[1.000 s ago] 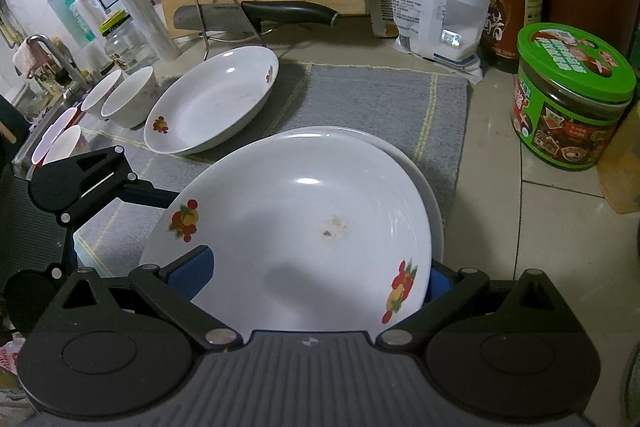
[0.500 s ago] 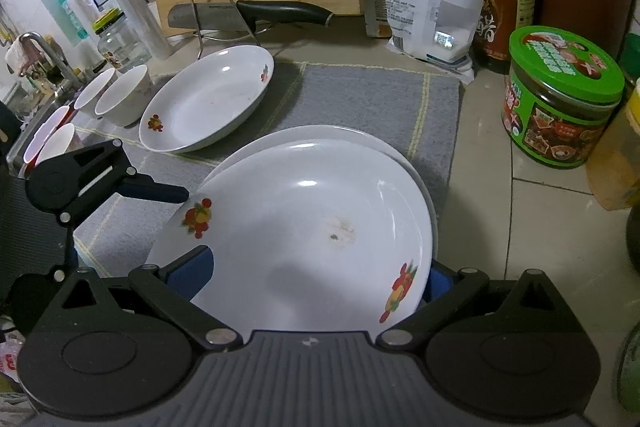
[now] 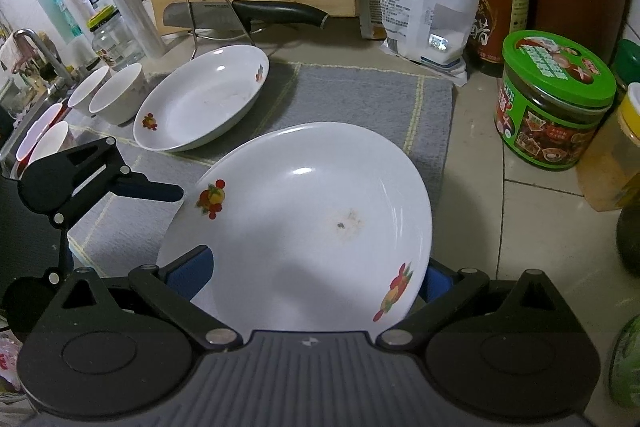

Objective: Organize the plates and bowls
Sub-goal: 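Lower the large plate onto the stained plate with the right tool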

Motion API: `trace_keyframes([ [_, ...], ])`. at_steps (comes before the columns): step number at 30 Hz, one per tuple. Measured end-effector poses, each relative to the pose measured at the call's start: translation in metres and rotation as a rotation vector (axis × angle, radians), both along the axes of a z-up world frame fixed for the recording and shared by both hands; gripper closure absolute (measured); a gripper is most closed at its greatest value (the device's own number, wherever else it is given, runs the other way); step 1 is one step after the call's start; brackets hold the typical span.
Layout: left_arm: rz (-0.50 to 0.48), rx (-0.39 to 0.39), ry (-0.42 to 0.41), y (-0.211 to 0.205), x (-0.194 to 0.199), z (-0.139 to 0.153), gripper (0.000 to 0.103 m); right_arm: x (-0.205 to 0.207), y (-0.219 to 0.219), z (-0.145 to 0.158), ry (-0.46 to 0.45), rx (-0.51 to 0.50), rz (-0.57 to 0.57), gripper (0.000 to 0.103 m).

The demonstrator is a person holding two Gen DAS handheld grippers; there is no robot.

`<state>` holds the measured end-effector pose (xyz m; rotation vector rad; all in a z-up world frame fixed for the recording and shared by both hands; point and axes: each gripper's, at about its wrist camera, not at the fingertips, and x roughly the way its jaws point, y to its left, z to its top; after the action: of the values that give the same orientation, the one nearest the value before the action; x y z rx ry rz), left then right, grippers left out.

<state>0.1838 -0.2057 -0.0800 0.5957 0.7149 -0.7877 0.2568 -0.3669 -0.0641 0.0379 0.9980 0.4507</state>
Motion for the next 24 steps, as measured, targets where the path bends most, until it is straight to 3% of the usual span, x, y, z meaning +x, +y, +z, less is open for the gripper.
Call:
trace_keyframes([
  [24, 0.029, -0.031, 0.015, 0.0045, 0.0012, -0.0003, 0.001, 0.0022, 0.0098, 0.0038, 0.016, -0.094, -0.008, 0.000],
])
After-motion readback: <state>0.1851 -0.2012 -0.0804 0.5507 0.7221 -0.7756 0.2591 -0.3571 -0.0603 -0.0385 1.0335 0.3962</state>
